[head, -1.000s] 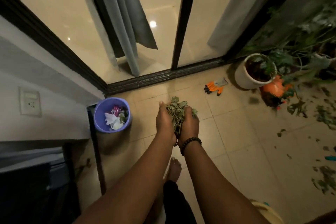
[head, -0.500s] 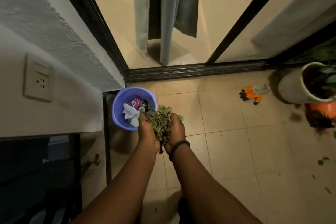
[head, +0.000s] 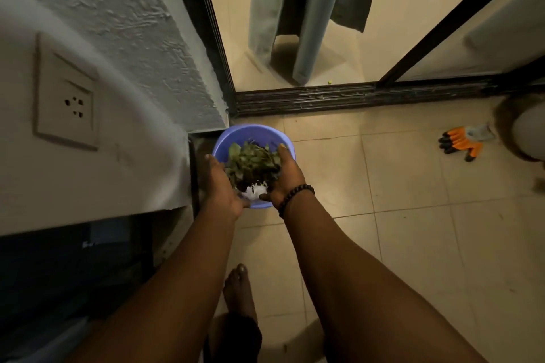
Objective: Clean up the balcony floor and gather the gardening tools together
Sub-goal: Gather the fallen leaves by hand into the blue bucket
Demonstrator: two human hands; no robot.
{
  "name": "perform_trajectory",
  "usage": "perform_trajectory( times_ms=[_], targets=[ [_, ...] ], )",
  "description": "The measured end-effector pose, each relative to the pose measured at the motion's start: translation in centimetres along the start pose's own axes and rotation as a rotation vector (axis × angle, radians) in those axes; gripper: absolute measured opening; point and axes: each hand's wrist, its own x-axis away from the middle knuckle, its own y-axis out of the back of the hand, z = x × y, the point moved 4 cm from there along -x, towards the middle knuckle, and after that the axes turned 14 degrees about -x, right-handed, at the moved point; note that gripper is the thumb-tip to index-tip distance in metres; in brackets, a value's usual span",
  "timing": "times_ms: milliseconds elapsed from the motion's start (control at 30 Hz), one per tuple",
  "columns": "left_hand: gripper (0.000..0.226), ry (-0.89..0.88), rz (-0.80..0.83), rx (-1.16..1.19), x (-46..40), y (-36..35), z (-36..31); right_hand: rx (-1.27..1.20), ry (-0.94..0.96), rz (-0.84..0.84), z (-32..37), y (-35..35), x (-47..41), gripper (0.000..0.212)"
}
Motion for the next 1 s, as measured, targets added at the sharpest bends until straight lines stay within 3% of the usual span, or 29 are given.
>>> perform_trajectory(
  times_ms=[100,200,267,567,700,800,933,1000],
  targets=[
    [0.071,0.012,-0.005,-0.077,1.7,0.1,0.2,-0.003,0.013,-0.004,-0.1,0.5,1.0,0.036],
    [0.076,0.025,0.03,-0.137,2.8,0.0,0.6,0.202,0.122,-0.151,0.4,2.7,2.2,0.021],
    [0.078,0.029,0.042,-0.183,4.5,0.0,1.2,0.334,0.149,-0.173,0.3,4.1,3.6,0.02],
    [0.075,0.059,0.117,-0.524,19.1,-0.2,3.6,0.312,0.202,-0.342,-1.5,13.1,18.5,0.027],
    [0.075,0.05,0.156,-0.621,26.1,-1.7,3.4,0.355,0.247,-0.341,-0.1,14.2,25.6,0.024],
    [0.066,-0.059,0.211,-0.755,31.3,-3.6,3.1,0.539,0.36,-0.311,1.7,14.4,31.0,0.026],
    [0.06,-0.487,0.287,-1.356,36.8,-6.9,2.1,1.023,0.601,-0.329,4.6,14.9,36.3,0.046],
    [0.057,-0.651,0.357,-1.539,39.3,-8.8,2.1,1.186,0.677,-0.388,5.9,15.7,38.4,0.049]
  ],
)
